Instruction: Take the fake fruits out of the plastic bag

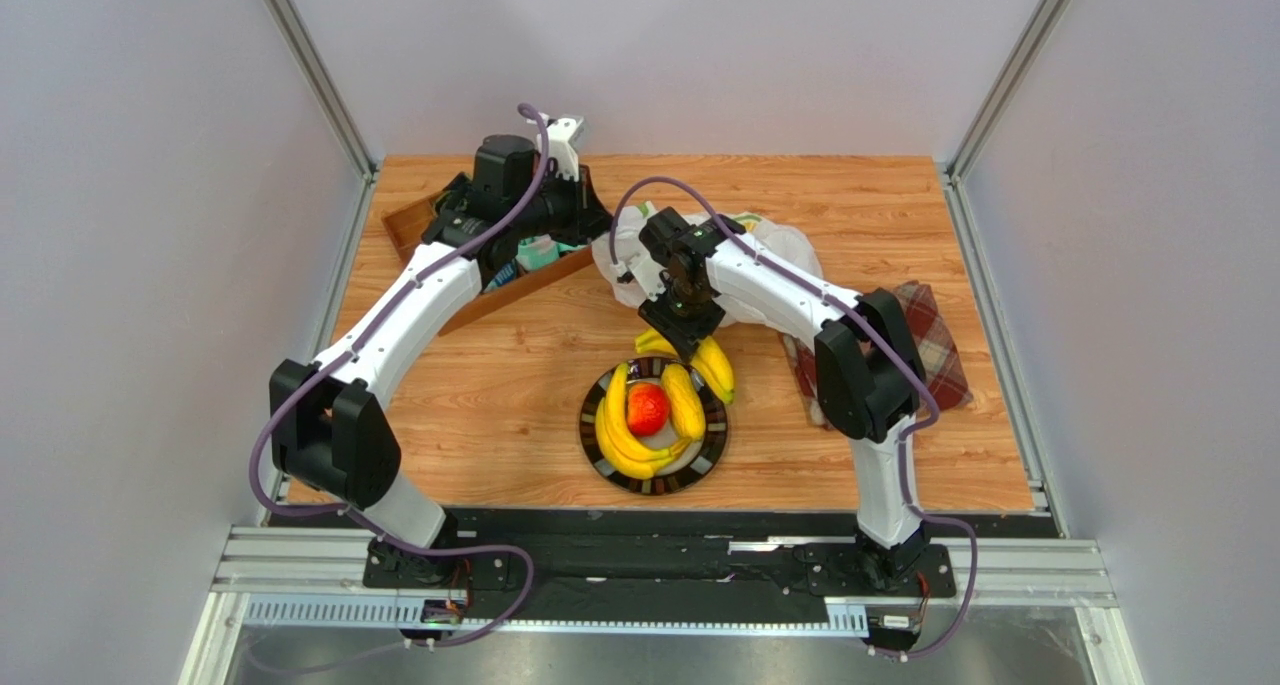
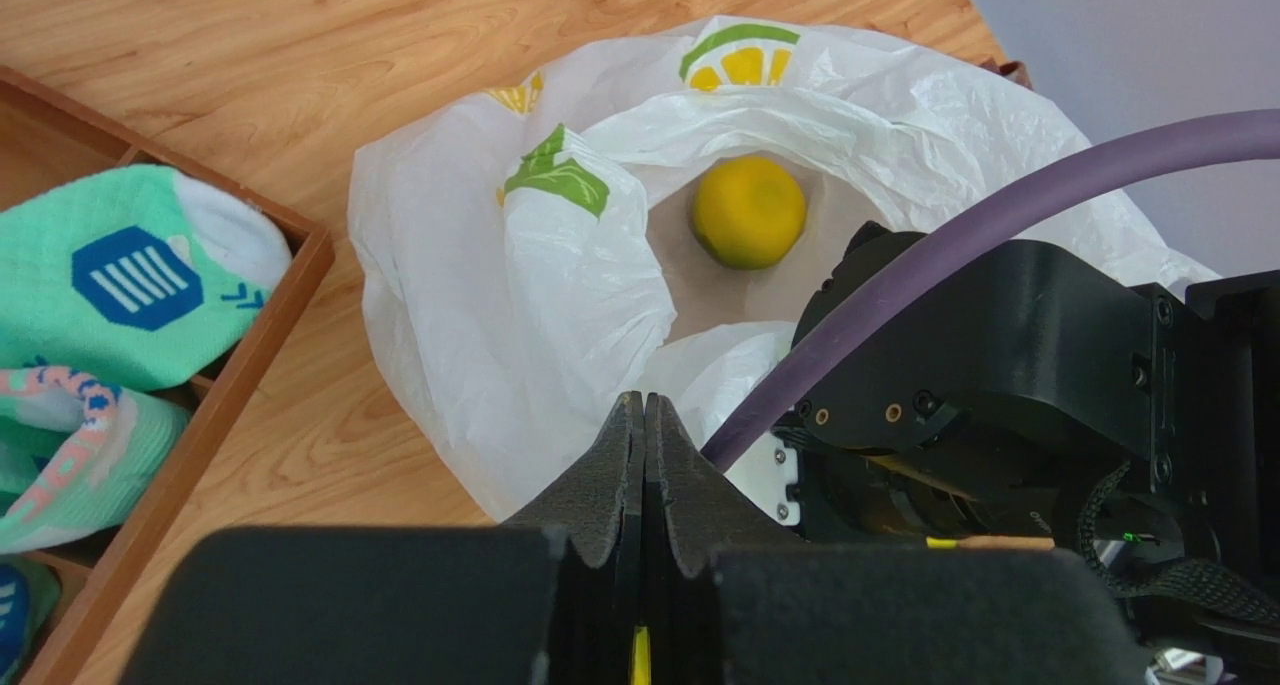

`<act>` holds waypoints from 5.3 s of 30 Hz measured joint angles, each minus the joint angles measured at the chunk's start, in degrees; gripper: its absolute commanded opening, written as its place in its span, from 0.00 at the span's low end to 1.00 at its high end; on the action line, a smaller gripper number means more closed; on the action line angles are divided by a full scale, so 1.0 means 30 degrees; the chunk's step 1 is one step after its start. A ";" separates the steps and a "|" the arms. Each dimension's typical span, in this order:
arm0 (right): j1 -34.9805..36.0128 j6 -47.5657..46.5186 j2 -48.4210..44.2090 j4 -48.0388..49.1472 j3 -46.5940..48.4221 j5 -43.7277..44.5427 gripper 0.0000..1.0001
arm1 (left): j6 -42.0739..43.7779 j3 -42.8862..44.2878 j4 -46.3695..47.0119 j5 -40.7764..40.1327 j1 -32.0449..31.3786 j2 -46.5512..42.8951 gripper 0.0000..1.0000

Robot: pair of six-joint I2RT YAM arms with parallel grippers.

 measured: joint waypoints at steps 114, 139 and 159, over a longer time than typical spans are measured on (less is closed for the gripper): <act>-0.5508 -0.4605 -0.0568 0.5326 0.0248 0.0678 0.54 | 0.0838 -0.2521 -0.0342 0.3126 -0.0474 -0.0444 0.00; 0.1362 -0.9231 -0.7439 0.1319 -0.4787 -0.6666 0.54 | 0.0962 -0.1253 -0.0641 0.2492 -0.0437 0.0080 0.00; 0.0721 -0.8954 -0.7184 0.2346 -0.3147 -0.5982 1.00 | 0.1435 -0.2841 -0.0838 0.2018 0.0940 -0.1654 0.00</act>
